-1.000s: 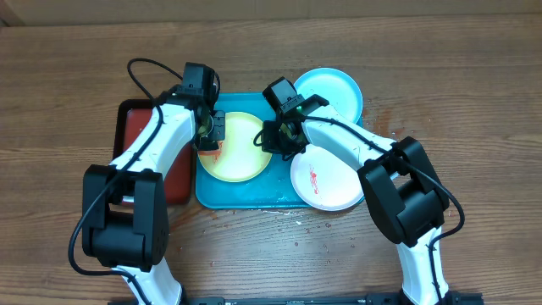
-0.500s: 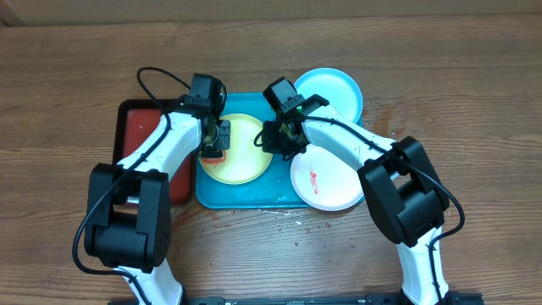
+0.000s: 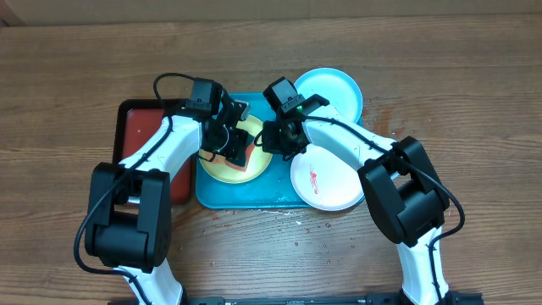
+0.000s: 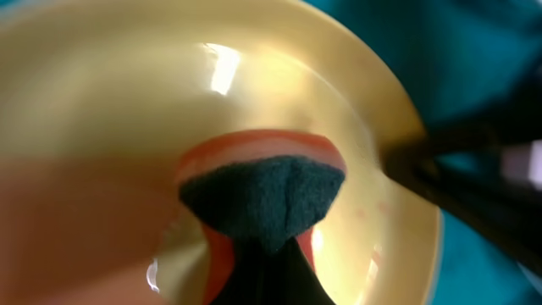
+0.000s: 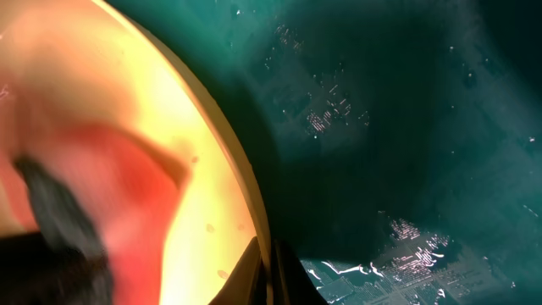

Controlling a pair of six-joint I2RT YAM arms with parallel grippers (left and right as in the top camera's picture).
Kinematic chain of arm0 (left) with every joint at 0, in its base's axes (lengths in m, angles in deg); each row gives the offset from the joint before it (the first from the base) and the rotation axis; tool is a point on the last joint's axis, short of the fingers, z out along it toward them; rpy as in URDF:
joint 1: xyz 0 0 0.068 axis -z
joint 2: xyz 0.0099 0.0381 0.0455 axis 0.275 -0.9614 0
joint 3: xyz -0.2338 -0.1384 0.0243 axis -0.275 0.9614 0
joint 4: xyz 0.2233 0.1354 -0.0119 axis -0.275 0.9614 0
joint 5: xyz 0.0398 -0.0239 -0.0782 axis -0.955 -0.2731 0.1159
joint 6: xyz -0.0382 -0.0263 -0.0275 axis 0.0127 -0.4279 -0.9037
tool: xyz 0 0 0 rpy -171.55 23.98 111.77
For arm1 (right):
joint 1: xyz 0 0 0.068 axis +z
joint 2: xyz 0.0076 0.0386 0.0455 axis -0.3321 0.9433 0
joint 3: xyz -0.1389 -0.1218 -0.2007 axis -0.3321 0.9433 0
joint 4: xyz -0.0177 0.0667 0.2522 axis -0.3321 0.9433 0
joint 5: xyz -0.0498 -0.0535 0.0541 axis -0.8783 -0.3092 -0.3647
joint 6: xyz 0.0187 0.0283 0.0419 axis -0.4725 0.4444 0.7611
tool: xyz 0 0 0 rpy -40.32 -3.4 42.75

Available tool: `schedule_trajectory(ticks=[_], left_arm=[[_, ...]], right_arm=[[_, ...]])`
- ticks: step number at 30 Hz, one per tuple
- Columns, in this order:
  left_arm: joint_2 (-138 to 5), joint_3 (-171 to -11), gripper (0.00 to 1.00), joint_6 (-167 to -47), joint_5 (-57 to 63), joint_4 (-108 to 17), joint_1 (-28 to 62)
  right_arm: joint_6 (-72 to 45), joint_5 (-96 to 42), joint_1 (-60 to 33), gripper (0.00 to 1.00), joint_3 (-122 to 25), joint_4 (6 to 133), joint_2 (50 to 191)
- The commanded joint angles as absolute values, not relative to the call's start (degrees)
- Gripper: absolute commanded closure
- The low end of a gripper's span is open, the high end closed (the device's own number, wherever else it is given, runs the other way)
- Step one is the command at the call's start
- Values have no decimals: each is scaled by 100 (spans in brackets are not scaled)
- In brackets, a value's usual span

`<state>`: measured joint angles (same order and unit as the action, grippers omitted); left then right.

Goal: Clean dirty plates on tray and stack at the side
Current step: 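Scrub the yellow plate with the sponge while the right gripper holds it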

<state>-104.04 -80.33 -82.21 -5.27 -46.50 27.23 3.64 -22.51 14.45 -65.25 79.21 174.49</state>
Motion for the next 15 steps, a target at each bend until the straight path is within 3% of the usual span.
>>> schedule_trajectory(ticks=[1,6,15], left_arm=[[-10413,-8009,96,-9180,-2242,-5093,2745],[-10413,-8009,96,-10059,-3805,-5146,2758],[-10411,-8571,96,-8505,-1814,-3367,2760]], right_arm=[[360,-2221,1438,96,-6455,7938,17403],[360,-2223,1438,95,-6455,7934,17403],[364,-2218,1438,95,-6455,7894,17403]])
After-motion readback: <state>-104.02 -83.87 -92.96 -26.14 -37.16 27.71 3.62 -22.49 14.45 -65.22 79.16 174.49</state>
